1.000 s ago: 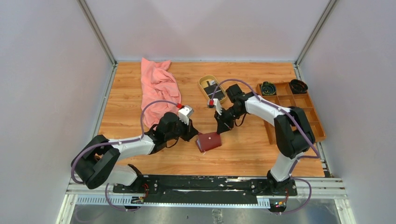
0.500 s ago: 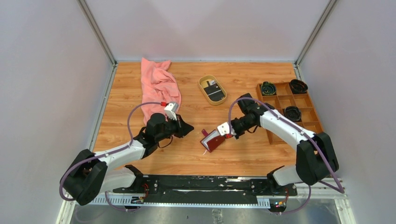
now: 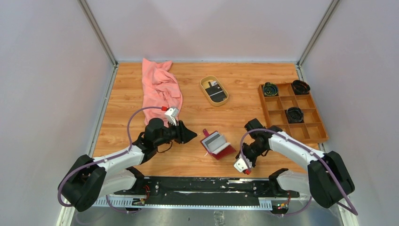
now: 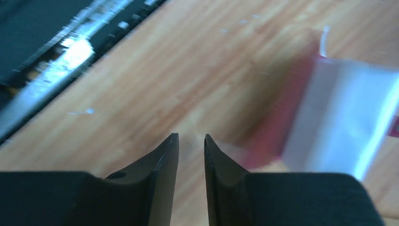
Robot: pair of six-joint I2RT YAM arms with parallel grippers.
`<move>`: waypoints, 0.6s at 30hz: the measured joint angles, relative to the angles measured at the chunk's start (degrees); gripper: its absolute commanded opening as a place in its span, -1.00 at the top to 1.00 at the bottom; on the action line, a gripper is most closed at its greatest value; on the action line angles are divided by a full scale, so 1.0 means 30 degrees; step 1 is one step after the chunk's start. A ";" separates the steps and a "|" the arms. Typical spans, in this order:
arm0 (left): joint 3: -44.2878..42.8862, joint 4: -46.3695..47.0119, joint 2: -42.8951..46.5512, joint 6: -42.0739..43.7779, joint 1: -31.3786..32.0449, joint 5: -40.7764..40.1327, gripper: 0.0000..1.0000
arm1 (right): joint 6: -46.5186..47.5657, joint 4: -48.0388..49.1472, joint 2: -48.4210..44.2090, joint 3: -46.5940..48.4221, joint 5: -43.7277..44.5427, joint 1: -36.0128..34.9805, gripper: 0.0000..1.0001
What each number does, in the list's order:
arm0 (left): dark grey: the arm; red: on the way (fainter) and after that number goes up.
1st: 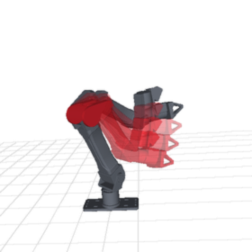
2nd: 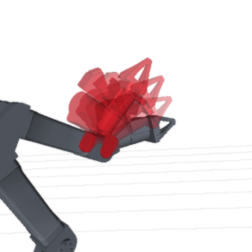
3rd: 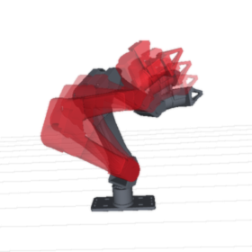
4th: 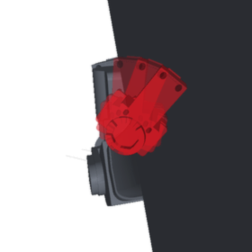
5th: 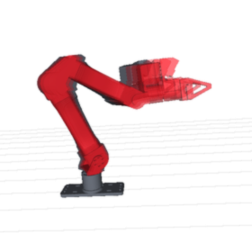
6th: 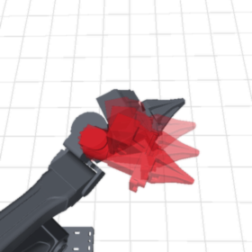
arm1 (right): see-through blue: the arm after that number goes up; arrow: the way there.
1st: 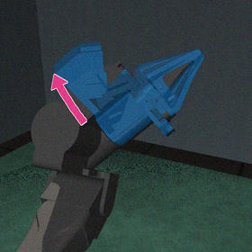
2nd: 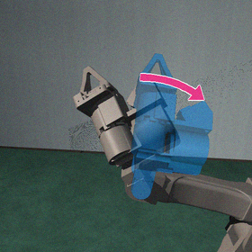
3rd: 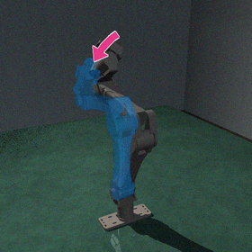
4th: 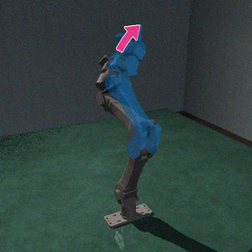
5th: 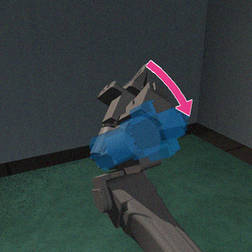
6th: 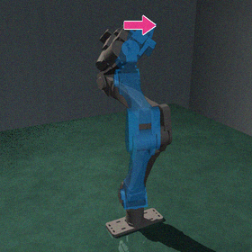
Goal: Put the credit cards into the card holder
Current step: Open the card holder at the center of the board.
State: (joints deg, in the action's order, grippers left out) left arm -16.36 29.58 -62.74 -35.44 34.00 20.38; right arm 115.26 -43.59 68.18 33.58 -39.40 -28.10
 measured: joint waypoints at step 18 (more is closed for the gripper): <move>-0.0007 0.0117 0.0364 0.1508 0.2710 -0.0816 0.05 | -0.7431 -0.4007 -0.1319 0.5799 -0.3912 -0.0291 0.33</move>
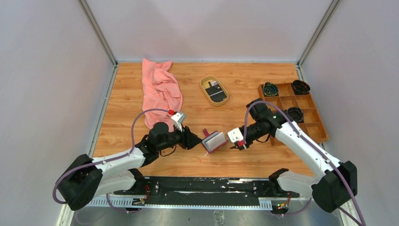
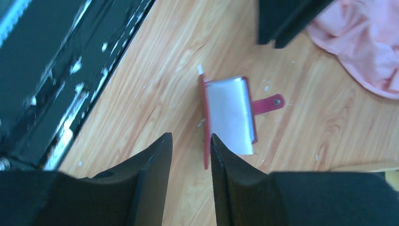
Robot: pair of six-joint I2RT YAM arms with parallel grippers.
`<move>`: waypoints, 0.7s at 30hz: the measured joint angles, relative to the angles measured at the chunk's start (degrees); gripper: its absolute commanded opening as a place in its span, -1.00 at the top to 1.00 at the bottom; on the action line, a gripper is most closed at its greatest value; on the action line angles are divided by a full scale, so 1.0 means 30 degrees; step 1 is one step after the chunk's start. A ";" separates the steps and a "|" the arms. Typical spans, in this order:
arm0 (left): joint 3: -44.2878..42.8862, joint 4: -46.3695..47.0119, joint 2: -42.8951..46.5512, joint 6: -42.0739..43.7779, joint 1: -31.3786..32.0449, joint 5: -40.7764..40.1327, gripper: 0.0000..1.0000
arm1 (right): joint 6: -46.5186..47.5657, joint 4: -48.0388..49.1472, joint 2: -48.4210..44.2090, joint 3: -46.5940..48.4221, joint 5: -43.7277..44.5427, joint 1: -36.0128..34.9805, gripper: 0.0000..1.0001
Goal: Put the credit cards into the card holder
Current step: Open the card holder at the center of the board.
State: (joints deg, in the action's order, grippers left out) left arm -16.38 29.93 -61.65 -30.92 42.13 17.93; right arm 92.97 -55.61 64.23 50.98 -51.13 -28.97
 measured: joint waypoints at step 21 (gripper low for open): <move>0.2492 0.0007 0.2958 -0.0583 0.0131 -0.3679 0.00 | -1.2189 0.6601 0.9741 0.5836 0.1239 -0.3643 -0.06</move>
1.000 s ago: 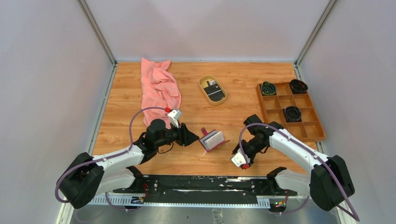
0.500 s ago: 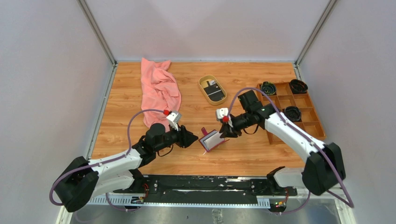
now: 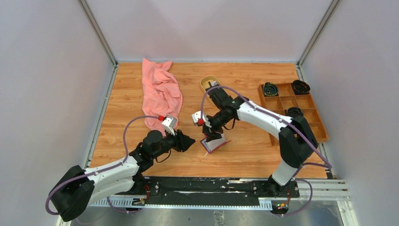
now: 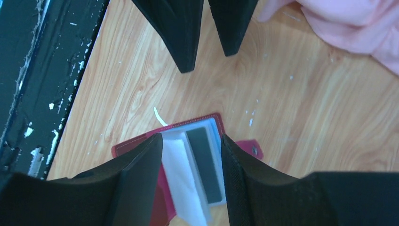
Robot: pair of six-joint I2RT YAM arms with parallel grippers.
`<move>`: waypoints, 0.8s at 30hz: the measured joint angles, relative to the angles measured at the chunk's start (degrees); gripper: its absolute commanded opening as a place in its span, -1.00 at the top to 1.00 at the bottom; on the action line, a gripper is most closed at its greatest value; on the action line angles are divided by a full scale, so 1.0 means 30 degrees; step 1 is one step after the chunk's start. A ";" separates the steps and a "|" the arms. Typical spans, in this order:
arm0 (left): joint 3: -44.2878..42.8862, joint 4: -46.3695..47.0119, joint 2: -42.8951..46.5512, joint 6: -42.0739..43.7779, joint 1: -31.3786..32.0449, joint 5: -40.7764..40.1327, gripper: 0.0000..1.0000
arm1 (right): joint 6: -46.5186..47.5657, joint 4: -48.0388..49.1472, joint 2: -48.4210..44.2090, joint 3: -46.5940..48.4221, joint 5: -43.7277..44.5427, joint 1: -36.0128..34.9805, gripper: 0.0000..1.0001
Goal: Put the credit cards into the card holder
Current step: Open the card holder at the center of the board.
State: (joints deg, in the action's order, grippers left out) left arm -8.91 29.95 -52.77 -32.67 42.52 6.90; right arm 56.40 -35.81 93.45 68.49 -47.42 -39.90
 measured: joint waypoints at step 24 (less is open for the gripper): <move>-0.0984 0.0022 -0.1552 0.1443 0.0000 0.0634 -0.62 | 0.7759 -0.3738 -0.2871 -0.5231 0.3410 -0.1151 0.82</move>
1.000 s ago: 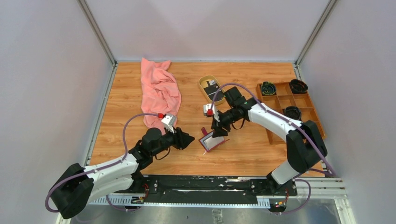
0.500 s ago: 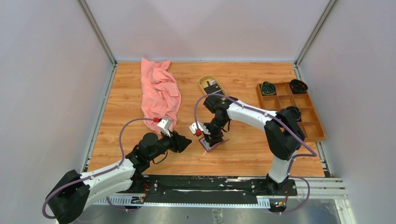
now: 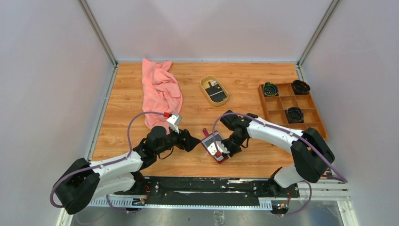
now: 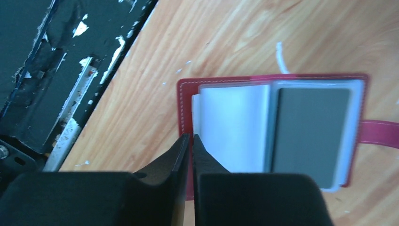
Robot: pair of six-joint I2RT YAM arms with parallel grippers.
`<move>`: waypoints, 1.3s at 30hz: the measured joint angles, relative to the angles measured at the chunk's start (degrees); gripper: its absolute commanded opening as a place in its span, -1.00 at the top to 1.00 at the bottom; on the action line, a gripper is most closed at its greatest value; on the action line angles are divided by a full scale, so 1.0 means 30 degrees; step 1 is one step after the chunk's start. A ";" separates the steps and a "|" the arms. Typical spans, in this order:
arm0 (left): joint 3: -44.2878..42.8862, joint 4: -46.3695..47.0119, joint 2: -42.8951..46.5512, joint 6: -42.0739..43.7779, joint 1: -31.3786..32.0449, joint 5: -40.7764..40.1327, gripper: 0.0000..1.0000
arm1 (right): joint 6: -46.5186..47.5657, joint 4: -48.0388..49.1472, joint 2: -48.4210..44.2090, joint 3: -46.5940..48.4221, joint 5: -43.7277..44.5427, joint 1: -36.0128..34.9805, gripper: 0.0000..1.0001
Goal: Put the credit cards into the card holder
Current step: Open the card holder at the center of the board, then move the card holder to the center of the board.
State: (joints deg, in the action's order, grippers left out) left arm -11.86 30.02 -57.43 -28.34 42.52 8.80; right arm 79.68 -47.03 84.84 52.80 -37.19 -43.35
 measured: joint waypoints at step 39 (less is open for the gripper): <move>0.3774 0.1588 0.6484 -0.5340 0.0000 -0.0969 -0.35 | -0.5683 -0.1217 1.0928 1.3063 -0.2339 0.2623 -0.09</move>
State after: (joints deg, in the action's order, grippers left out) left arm -0.54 34.79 -37.98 -44.36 42.52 5.89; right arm 62.63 -50.68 117.62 91.98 -44.21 -35.48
